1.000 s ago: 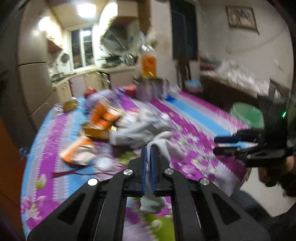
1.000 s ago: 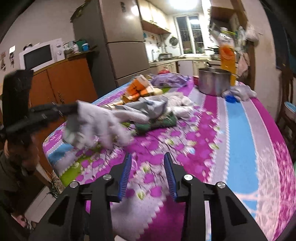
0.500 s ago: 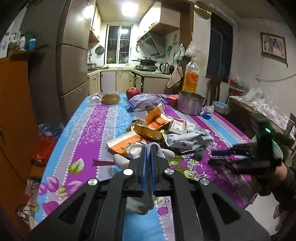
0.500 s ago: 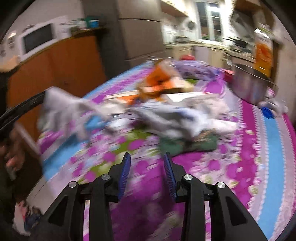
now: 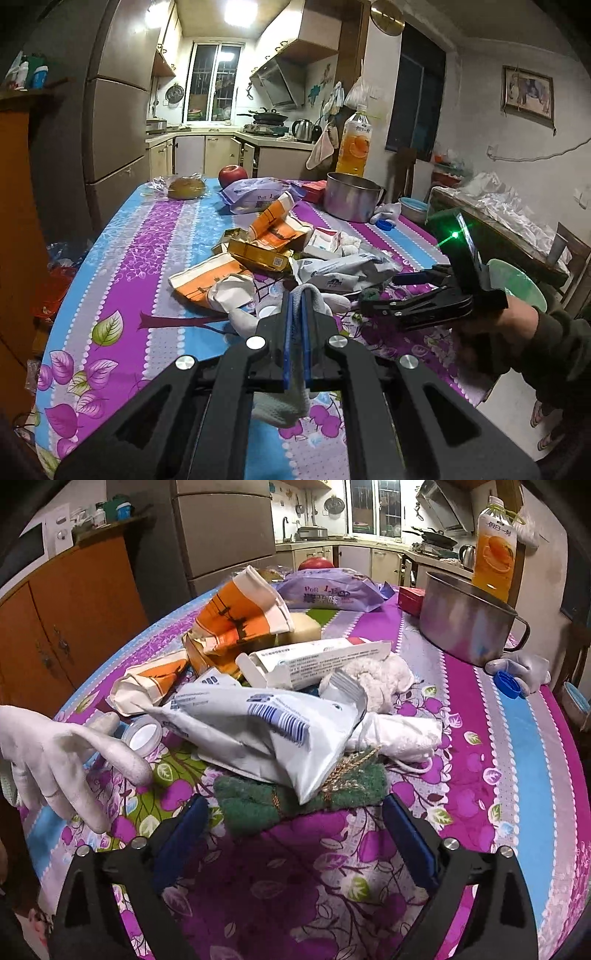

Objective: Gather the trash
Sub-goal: 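Grasp the green string-tied scrubber bundle with the right tool while the left tool holds the glove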

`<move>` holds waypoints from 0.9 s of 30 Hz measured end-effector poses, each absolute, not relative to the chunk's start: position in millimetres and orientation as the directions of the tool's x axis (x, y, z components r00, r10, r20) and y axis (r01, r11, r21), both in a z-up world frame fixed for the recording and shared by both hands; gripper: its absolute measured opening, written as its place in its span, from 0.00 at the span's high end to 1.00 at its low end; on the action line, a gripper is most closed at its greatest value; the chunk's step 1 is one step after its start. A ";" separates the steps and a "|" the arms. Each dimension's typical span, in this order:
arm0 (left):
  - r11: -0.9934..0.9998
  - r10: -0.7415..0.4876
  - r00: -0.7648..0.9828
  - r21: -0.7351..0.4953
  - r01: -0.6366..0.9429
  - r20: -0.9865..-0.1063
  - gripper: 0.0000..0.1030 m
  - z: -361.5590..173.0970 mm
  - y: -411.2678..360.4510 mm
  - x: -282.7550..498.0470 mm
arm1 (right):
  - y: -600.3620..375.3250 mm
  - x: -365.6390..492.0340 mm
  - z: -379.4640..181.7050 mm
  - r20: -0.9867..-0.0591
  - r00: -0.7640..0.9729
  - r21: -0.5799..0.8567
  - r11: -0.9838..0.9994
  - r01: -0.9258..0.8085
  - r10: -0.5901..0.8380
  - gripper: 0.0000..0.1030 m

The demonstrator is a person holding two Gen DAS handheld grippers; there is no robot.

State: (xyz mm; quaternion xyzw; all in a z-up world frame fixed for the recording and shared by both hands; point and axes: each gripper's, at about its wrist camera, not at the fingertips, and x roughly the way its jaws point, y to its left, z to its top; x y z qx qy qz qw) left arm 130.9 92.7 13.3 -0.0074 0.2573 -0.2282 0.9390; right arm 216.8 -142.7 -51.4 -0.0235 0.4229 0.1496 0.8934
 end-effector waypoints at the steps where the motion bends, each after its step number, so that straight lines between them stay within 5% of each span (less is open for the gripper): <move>1: 0.895 -0.433 0.764 -0.131 0.425 -0.479 0.97 13.0 92.1 131.0 | -143.8 217.3 -53.2 -0.768 0.587 0.094 0.952 -0.290 0.255 0.28; 6: 0.889 -0.444 0.762 -0.126 0.440 -0.471 0.97 16.9 85.7 128.9 | -148.9 194.9 -48.4 -0.749 0.595 0.118 0.942 -0.314 0.292 0.79; 9: 0.884 -0.454 0.764 -0.127 0.449 -0.458 0.97 22.2 80.5 126.2 | -155.5 173.9 -43.2 -0.719 0.615 0.142 0.935 -0.325 0.323 0.89; 14: 0.881 -0.458 0.763 -0.119 0.458 -0.456 0.97 26.7 70.0 124.5 | -176.2 157.3 -40.0 -0.696 0.617 0.241 0.929 -0.281 0.367 0.88; 16: 0.883 -0.453 0.766 -0.114 0.455 -0.456 0.97 27.6 67.3 123.8 | -187.6 160.7 -37.2 -0.682 0.633 0.284 0.930 -0.233 0.367 0.55; 17: 0.884 -0.452 0.767 -0.116 0.452 -0.455 0.97 28.1 67.0 124.0 | -194.0 164.8 -34.9 -0.667 0.643 0.322 0.923 -0.209 0.378 0.23; 18: 0.886 -0.449 0.769 -0.118 0.447 -0.455 0.97 28.5 66.8 124.3 | -197.5 168.4 -32.9 -0.655 0.652 0.342 0.920 -0.194 0.381 0.18; 20: 0.892 -0.441 0.773 -0.128 0.433 -0.456 0.97 27.8 68.5 127.5 | -198.3 184.4 -34.3 -0.667 0.634 0.377 0.911 -0.166 0.392 0.18; 23: 0.893 -0.442 0.770 -0.141 0.428 -0.461 0.97 26.7 68.9 132.5 | -183.0 208.0 -48.2 -0.723 0.586 0.356 0.924 -0.139 0.366 0.37; 27: 0.883 -0.461 0.760 -0.151 0.445 -0.458 0.97 27.3 65.7 134.4 | -168.1 217.5 -49.3 -0.741 0.607 0.277 0.954 -0.113 0.287 0.49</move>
